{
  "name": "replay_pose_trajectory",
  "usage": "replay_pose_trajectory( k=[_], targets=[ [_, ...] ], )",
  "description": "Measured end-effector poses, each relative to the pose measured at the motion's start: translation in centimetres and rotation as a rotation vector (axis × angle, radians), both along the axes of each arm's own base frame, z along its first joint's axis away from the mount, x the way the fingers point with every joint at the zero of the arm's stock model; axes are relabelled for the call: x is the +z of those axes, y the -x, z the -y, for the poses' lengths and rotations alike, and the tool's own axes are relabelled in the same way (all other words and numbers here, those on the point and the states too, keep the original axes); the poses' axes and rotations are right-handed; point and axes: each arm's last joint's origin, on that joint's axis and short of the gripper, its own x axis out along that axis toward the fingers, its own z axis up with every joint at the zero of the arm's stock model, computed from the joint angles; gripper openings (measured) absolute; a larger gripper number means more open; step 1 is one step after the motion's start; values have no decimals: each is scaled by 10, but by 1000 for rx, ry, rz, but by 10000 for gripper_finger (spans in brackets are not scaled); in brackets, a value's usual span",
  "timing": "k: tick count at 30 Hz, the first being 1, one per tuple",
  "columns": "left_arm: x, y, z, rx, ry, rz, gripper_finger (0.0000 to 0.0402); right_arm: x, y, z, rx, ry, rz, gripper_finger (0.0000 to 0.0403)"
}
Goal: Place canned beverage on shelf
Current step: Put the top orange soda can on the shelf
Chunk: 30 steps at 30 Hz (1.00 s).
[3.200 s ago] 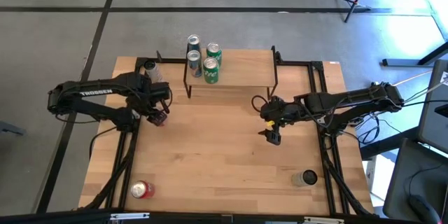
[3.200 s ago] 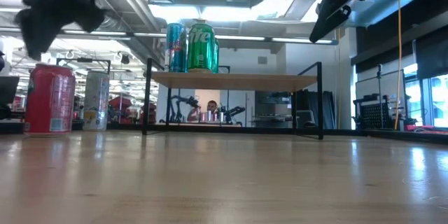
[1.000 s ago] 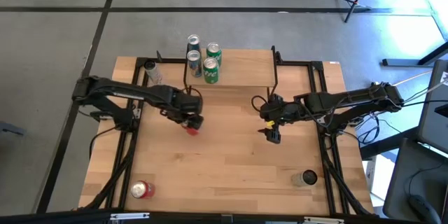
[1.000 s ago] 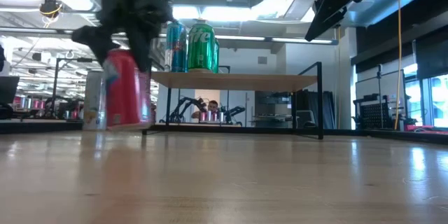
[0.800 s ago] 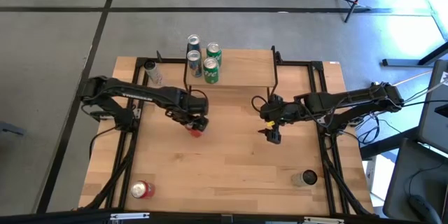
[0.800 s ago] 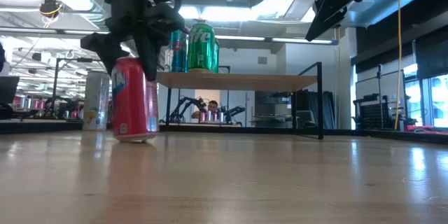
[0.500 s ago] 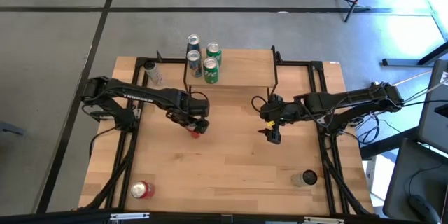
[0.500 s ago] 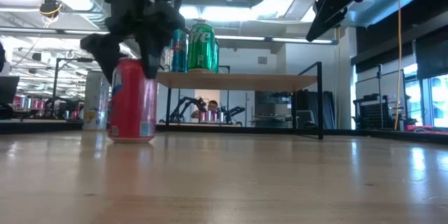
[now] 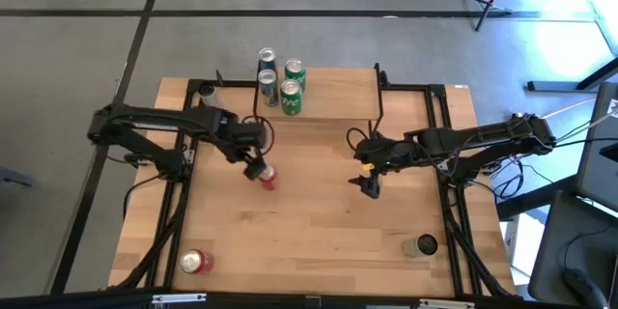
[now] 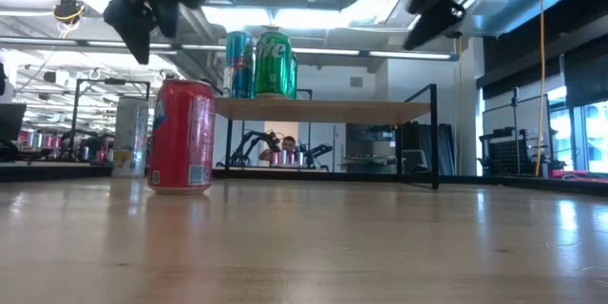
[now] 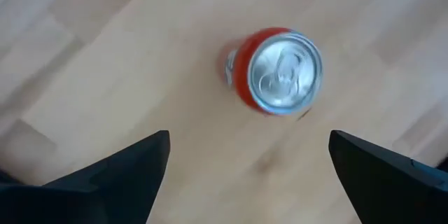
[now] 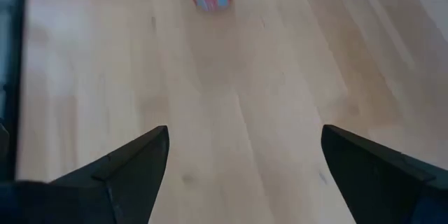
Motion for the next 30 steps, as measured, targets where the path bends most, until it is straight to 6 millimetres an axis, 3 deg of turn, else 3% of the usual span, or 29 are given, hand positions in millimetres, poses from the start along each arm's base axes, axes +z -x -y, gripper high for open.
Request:
replay_pose_trajectory(
  k=[4, 11, 21, 26, 30],
  targets=[
    [-6, 27, 1, -141, -55, 97, 378, -7, -24, -4, 4, -36, 90, 358],
    [-52, 63, -5, -105, -146, 209, 378, -42, -74, -12, -48, -108, 189, 358],
    [-114, 61, -13, -21, -232, 377, 379, -113, -141, -21, -132, -204, 333, 358],
    [-123, 58, -13, -15, -238, 442, 379, -137, -172, -24, -182, -173, 306, 358],
    [-123, 58, -13, -18, -237, 443, 379, -144, -190, -19, -208, -163, 317, 358]
  ],
)
